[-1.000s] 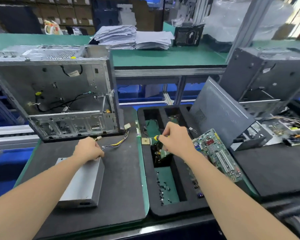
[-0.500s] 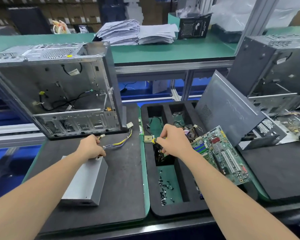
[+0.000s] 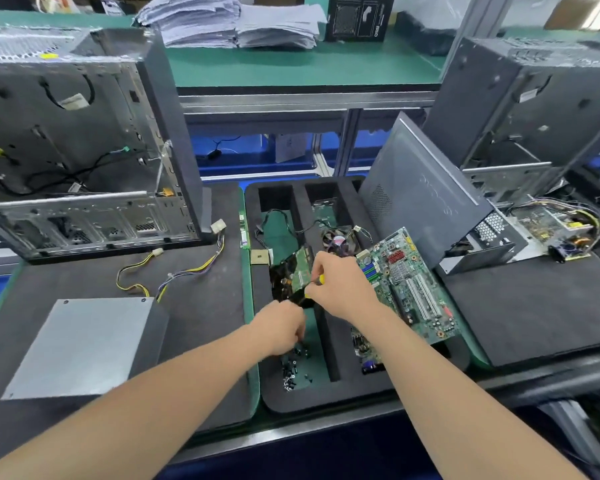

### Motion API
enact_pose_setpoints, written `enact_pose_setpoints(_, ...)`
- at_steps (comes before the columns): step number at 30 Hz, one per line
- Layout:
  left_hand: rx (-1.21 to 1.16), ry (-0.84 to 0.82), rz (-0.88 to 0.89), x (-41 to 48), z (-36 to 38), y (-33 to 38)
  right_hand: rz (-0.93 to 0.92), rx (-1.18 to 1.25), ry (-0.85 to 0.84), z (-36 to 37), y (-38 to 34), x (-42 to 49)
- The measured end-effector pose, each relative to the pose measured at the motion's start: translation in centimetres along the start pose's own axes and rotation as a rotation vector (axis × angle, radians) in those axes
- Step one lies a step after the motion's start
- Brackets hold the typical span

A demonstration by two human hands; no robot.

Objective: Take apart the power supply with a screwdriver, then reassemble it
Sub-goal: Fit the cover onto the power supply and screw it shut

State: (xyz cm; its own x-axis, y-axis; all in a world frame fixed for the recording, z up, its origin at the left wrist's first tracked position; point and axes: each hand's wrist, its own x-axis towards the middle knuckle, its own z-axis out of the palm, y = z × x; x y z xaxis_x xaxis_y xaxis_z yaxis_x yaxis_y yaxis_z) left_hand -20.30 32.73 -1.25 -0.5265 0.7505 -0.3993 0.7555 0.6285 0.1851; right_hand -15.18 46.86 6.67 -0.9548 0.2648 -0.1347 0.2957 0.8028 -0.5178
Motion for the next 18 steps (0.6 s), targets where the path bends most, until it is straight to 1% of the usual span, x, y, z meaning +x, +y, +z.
enact_pose_setpoints(2, 0.203, -0.031, 0.014, 1.2, 1.7, 1.4, -0.022, -0.02, -0.016, -0.1, 0.9, -0.5)
enact_pose_setpoints(3, 0.259, -0.049, 0.014, 1.7, 2.5, 2.0, -0.033, -0.027, -0.02, -0.1, 1.3, -0.7)
enact_pose_setpoints(5, 0.268, -0.102, 0.008, 2.5, 4.0, 2.7, -0.05, -0.045, -0.023, -0.2, 2.1, -1.1)
enact_pose_setpoints(8, 0.285, -0.169, 0.061, 3.0, 5.8, 3.7, -0.068, -0.055, -0.028, -0.3, 3.0, -1.5)
enact_pose_setpoints(11, 0.293, -0.147, 0.091, 3.1, 7.1, 4.0, -0.09, -0.056, -0.033, -0.2, 3.6, -1.7)
enact_pose_setpoints(15, 0.275, -0.124, 0.074, 3.1, 7.4, 3.8, -0.101, -0.048, -0.034, 0.0, 4.0, -1.5)
enact_pose_setpoints(18, 0.263, -0.162, 0.066, 3.1, 7.0, 3.9, -0.082, -0.034, -0.034, -0.1, 3.9, -1.4)
